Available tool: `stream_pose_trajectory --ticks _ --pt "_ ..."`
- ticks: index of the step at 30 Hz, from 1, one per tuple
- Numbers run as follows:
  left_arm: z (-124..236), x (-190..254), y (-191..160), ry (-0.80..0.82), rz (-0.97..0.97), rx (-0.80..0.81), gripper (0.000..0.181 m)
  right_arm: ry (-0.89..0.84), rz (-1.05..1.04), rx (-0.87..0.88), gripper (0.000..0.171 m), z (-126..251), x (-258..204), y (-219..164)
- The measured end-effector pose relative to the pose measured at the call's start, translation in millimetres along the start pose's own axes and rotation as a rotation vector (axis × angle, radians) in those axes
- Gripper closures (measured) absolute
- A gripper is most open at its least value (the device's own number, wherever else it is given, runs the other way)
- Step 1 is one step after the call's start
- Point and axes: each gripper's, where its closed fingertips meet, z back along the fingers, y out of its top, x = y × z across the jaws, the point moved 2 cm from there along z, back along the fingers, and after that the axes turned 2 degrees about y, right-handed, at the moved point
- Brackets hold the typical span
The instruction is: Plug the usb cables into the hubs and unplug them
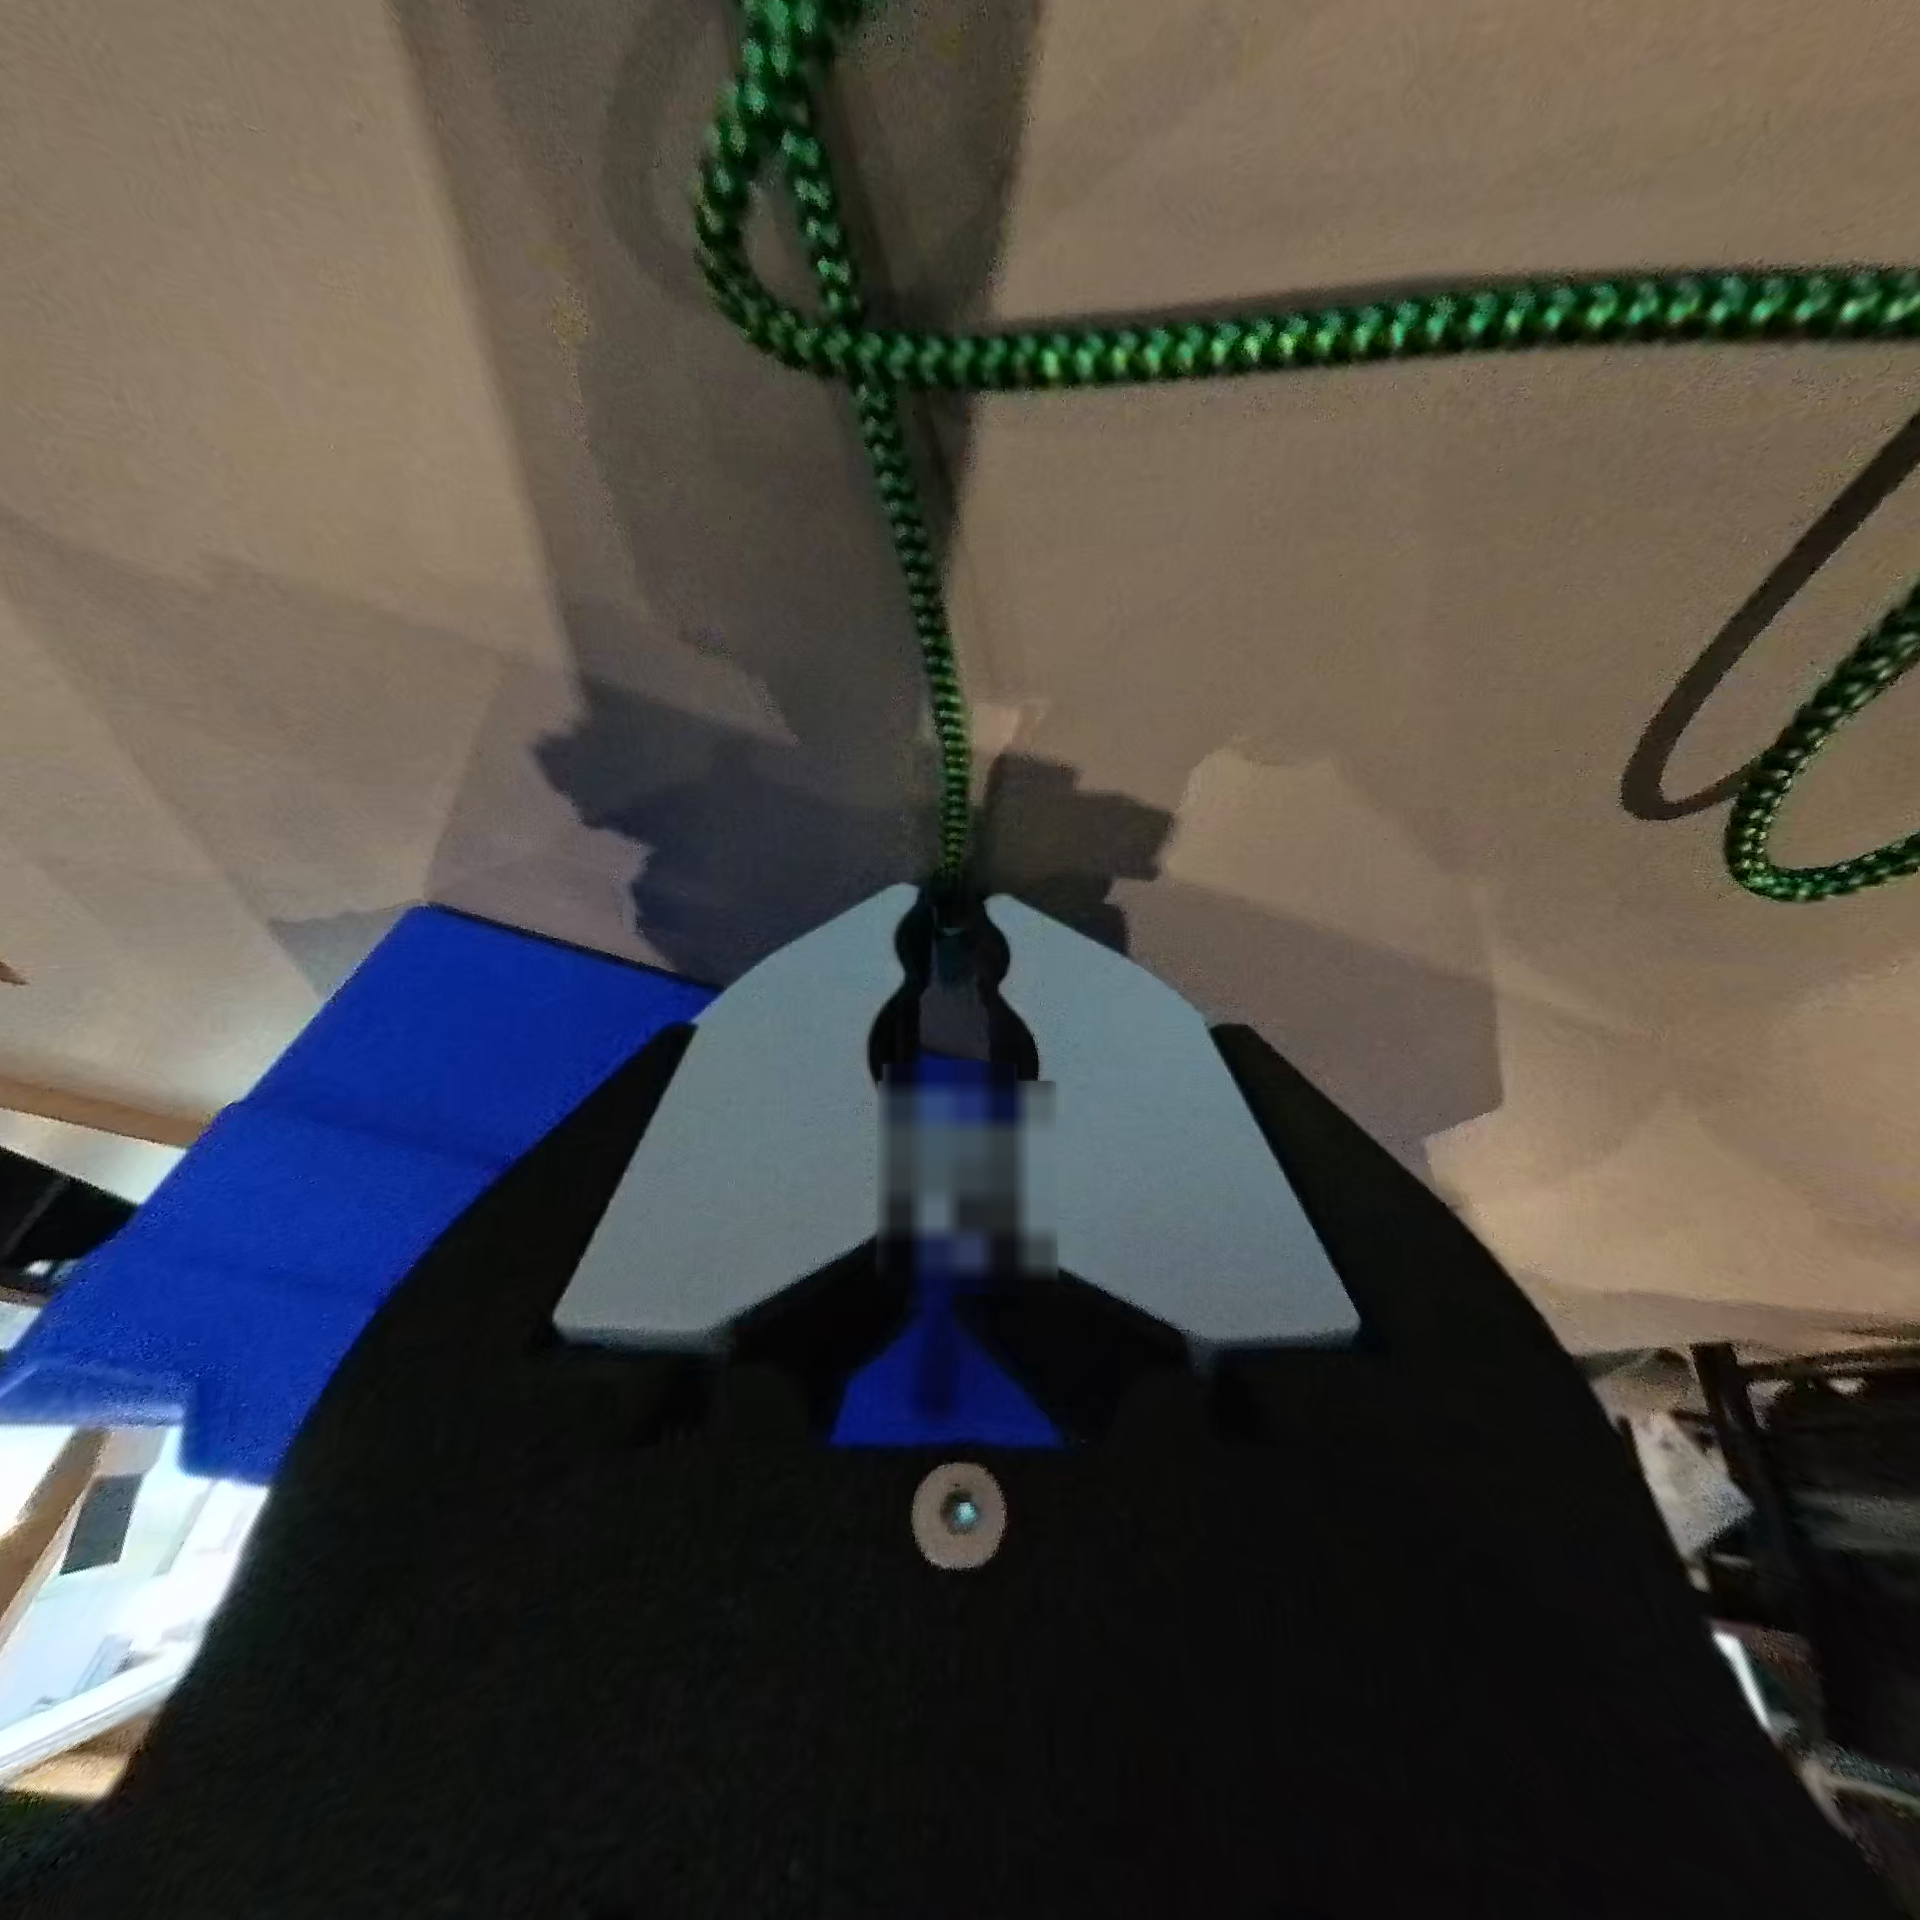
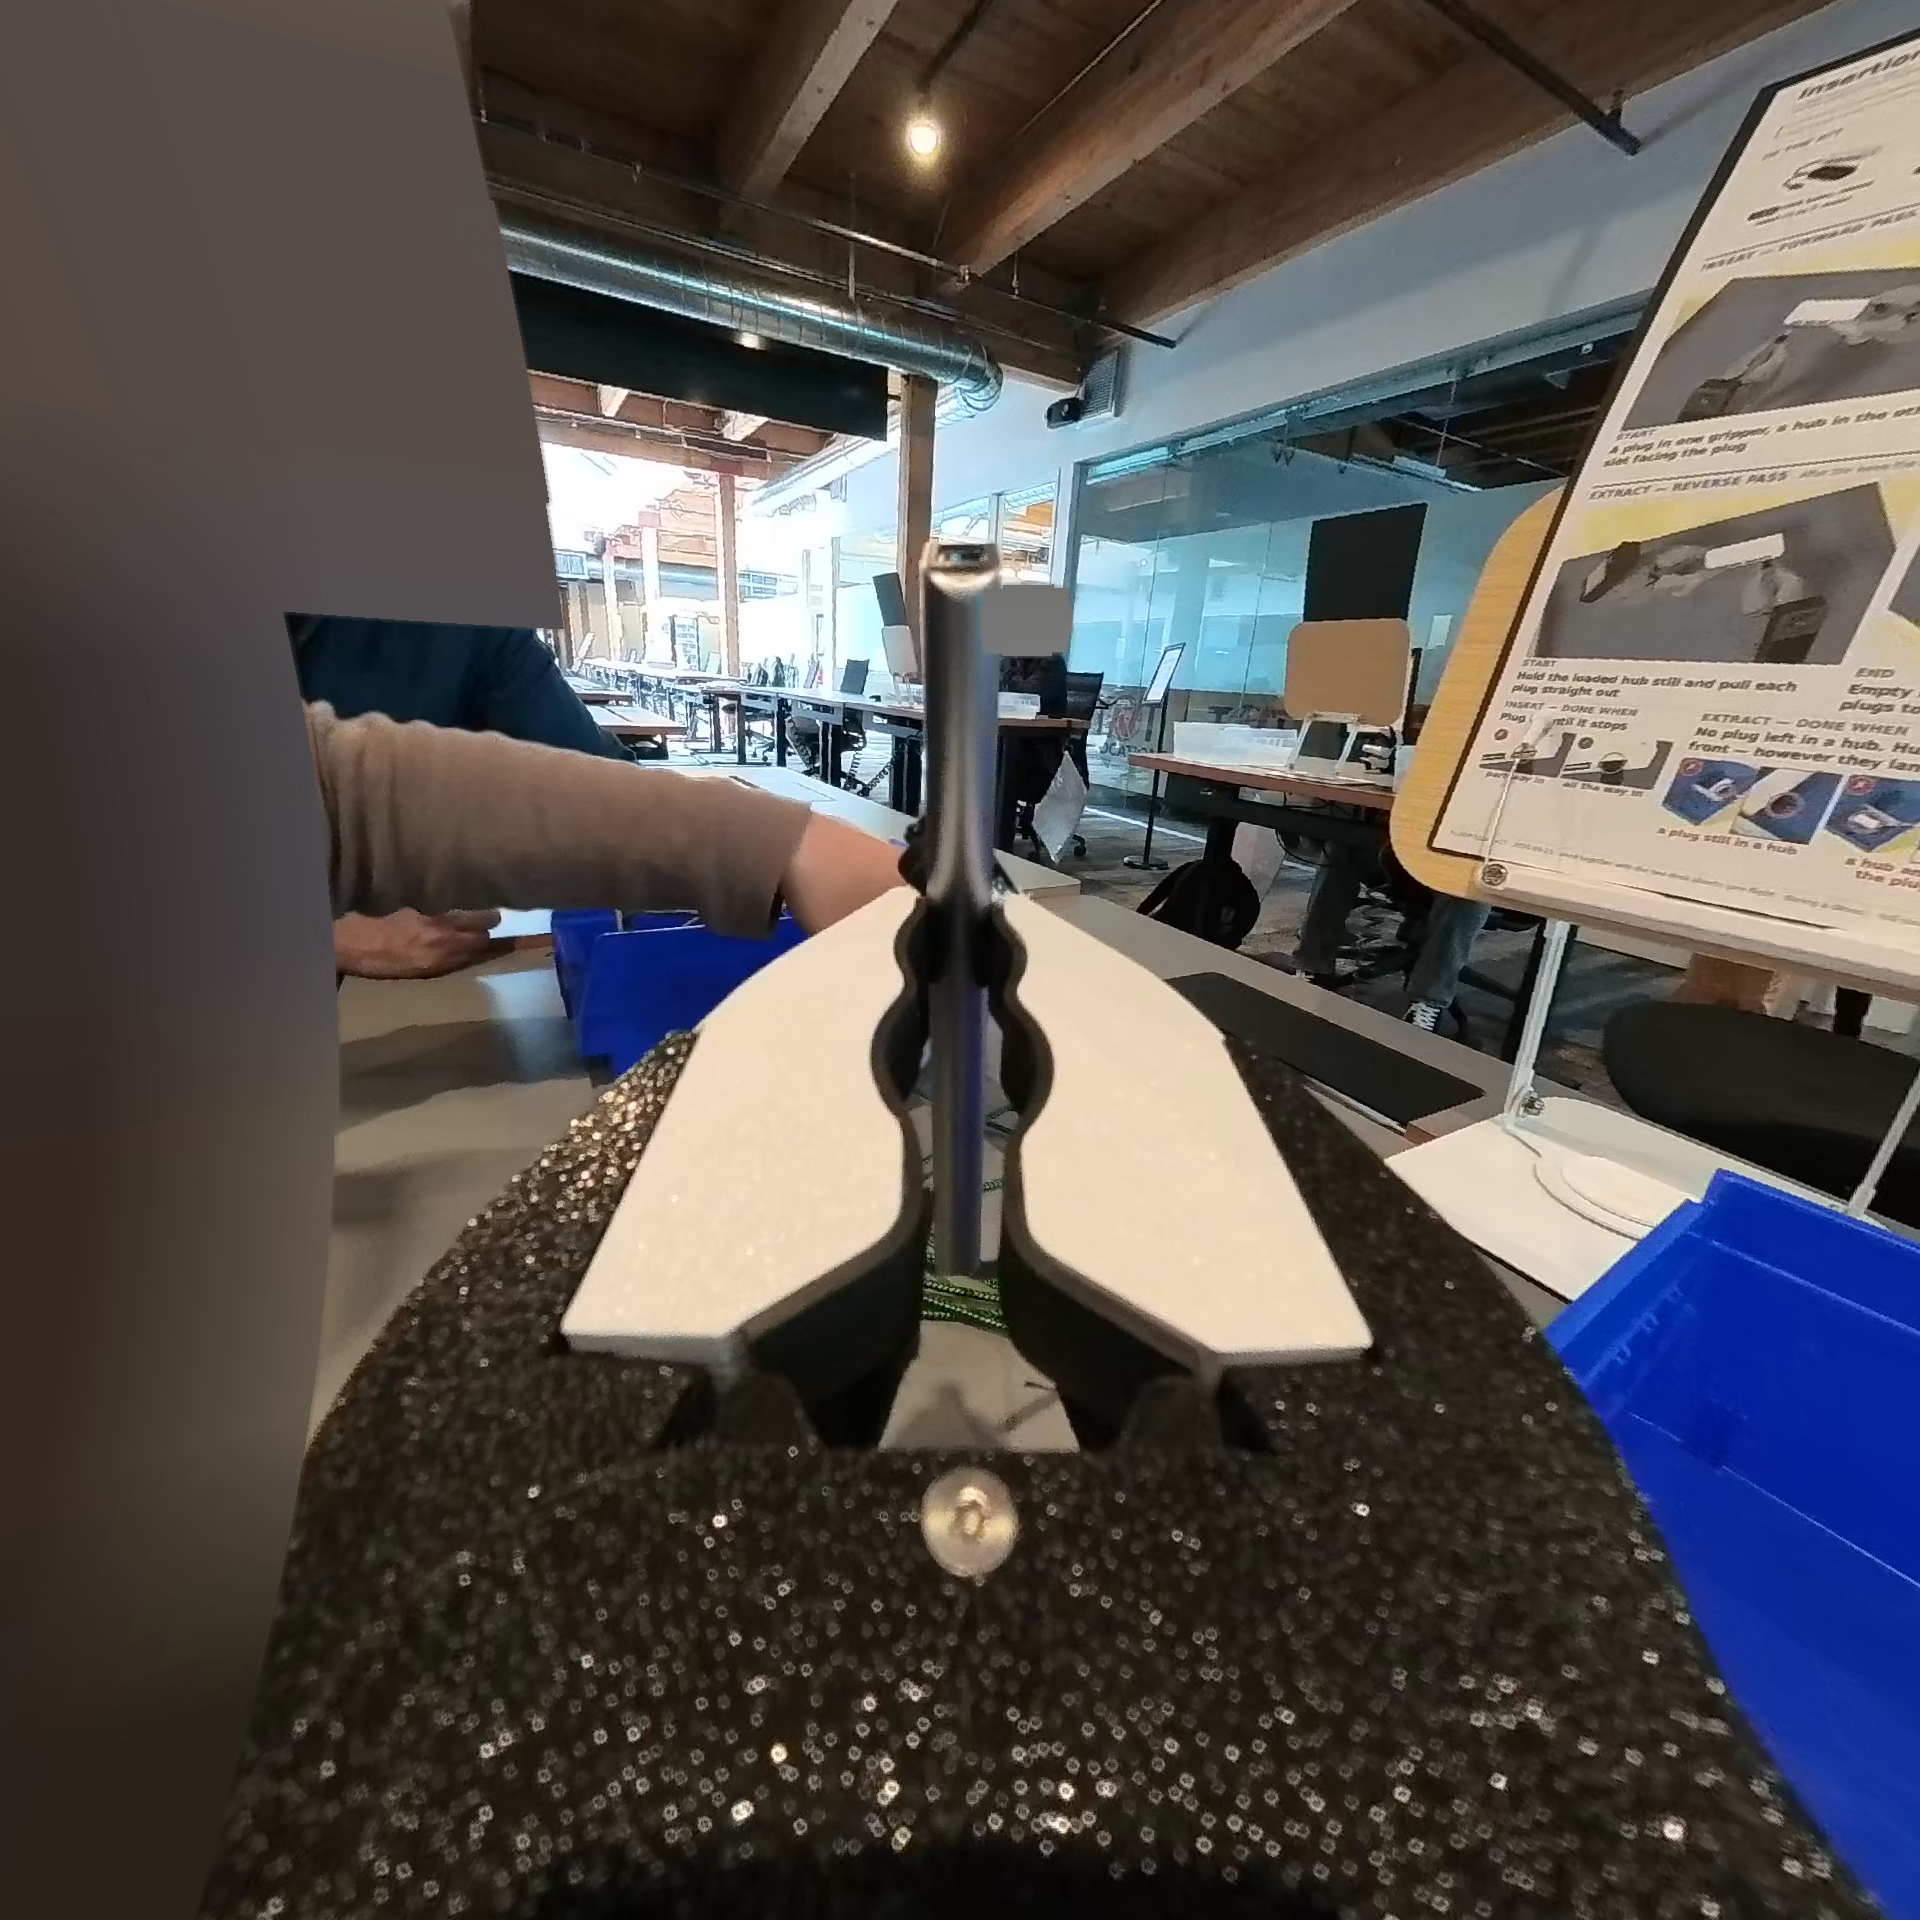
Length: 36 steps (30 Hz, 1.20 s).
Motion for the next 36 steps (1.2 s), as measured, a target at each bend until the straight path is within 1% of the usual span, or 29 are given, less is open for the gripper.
stream_pose_trajectory --ticks 2,3,5,6,8,10,12,13,14,16,17,19,21,22,24,25,26,27,30,32,34,36 --pt "-1 3 -4 -0.016 -0.008 -0.013 0.174 0.002 0.001 -0.003 0.162 0 0 0" --pt "1 5 -1 -0.031 0.011 0.022 0.174 0.002 0.003 -0.004 0.162 0 -1 0" --pt "13 3 5 -0.047 0.08 0.161 0.175 -0.002 0.007 -0.006 0.162 0 0 -1" --pt "24 1 8 -0.06 0.128 0.255 0.174 -0.005 0.006 -0.005 0.162 0 0 0" --pt "56 5 15 -0.148 0.228 0.516 0.174 -0.011 0.0 0.003 0.162 2 2 1" --pt "98 6 19 -0.218 0.328 0.814 0.174 -0.022 -0.008 0.014 0.162 3 4 2" --pt "140 3 16 -0.274 0.476 1.107 0.174 -0.038 -0.021 0.022 0.162 4 7 3" --pt "161 4 12 -0.305 0.51 1.263 0.174 -0.044 -0.029 0.027 0.162 4 8 3" --pt "181 6 8 -0.304 0.491 1.428 0.175 -0.041 -0.037 0.034 0.162 4 8 3" --pt "216 14 -4 -0.199 0.387 1.727 0.175 -0.03 -0.05 0.046 0.162 3 9 5" --pt "228 19 -11 -0.152 0.337 1.845 0.175 -0.026 -0.05 0.05 0.162 2 10 6" --pt "248 33 -20 -0.128 0.219 2.021 0.175 -0.025 -0.034 0.064 0.162 2 12 13" --pt "260 43 -26 -0.105 0.129 2.163 0.175 -0.018 -0.009 0.08 0.162 2 14 24" --pt "266 46 -28 -0.142 0.106 2.227 0.175 -0.012 0.006 0.085 0.162 1 14 30" --pt "275 46 -33 -0.287 0.127 2.341 0.174 0.011 0.029 0.097 0.162 -2 15 40" --pt "279 44 -33 -0.356 0.148 2.375 0.175 0.02 0.032 0.098 0.162 -5 15 43" --pt "281 44 -30 -0.384 0.164 2.384 0.175 0.041 0.031 0.097 0.162 -9 14 45" --pt "281 44 -24 -0.362 0.187 2.358 0.175 0.075 0.026 0.095 0.162 -14 11 46" --pt "280 51 -4 -0.195 0.174 2.211 0.175 0.14 0.032 0.062 0.162 -22 1 46" --pt "279 61 3 -0.086 0.104 2.079 0.175 0.157 0.045 0.027 0.162 -21 -4 44" --pt "277 73 4 0.008 0.018 1.951 0.175 0.135 0.08 -0.021 0.162 -17 -6 41" --pt "272 79 3 0.109 -0.034 1.778 0.175 0.094 0.127 -0.112 0.162 -14 -3 36"
